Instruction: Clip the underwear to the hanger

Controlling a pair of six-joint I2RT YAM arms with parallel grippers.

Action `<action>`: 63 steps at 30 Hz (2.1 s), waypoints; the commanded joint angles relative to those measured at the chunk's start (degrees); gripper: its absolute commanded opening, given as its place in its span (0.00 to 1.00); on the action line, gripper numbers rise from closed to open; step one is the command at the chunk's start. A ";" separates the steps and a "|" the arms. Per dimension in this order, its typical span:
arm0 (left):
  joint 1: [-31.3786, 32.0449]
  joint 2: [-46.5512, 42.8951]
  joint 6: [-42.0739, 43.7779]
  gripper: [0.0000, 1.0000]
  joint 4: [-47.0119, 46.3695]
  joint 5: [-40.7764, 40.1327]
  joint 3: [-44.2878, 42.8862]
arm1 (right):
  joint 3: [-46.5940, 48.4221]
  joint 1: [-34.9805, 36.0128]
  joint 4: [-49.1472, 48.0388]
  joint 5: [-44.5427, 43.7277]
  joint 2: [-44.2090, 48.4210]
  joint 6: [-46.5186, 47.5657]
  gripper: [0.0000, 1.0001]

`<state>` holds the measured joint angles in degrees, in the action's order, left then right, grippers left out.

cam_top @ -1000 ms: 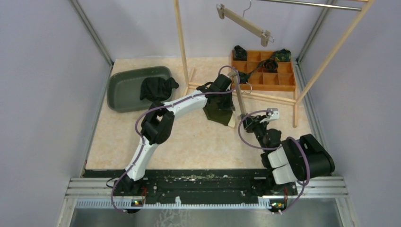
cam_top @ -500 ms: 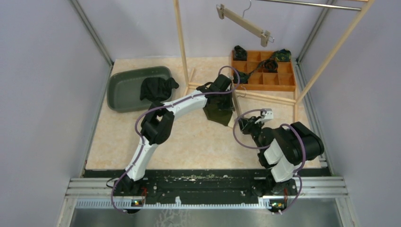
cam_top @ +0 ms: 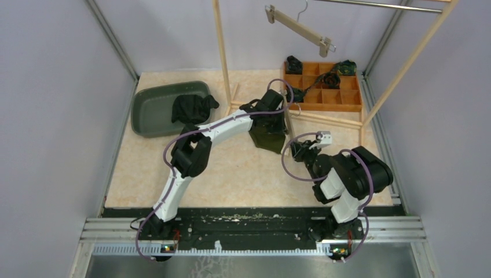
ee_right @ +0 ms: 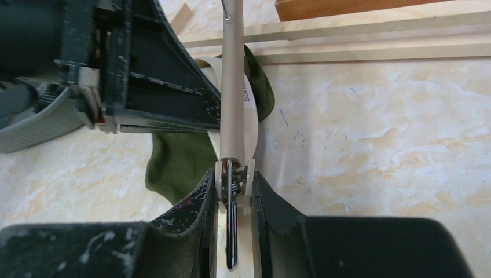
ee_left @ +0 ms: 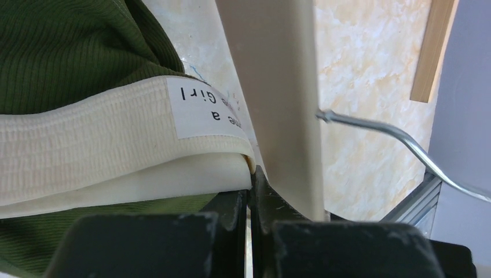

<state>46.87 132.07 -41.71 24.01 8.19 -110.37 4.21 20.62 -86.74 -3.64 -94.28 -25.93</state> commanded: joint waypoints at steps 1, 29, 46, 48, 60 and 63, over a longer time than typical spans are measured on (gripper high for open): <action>0.06 -3.35 0.49 0.00 -0.28 0.88 -1.08 | 2.08 0.71 -12.10 -2.21 -2.06 0.71 0.00; -1.07 -3.43 0.05 0.00 0.03 2.34 -2.29 | 4.58 1.44 -12.14 -2.92 -4.41 0.53 0.00; -2.38 -4.73 -0.20 0.00 -0.32 2.38 -1.14 | 4.80 1.44 -12.12 -2.46 -4.56 0.45 0.00; -2.52 -4.93 -0.19 0.00 -0.55 2.38 -0.79 | 5.08 1.44 -12.14 -2.25 -4.65 0.31 0.00; -3.01 -5.32 -0.55 0.00 -1.06 2.86 -0.14 | 5.98 1.44 -12.13 -1.30 -5.89 -0.70 0.00; -3.10 -5.32 -0.56 0.00 -1.16 2.93 -0.02 | 6.15 1.44 -12.14 -1.15 -6.17 -0.99 0.00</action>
<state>44.18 129.95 -41.95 24.03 10.17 -110.65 8.75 21.39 -86.94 -5.80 -99.92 -25.87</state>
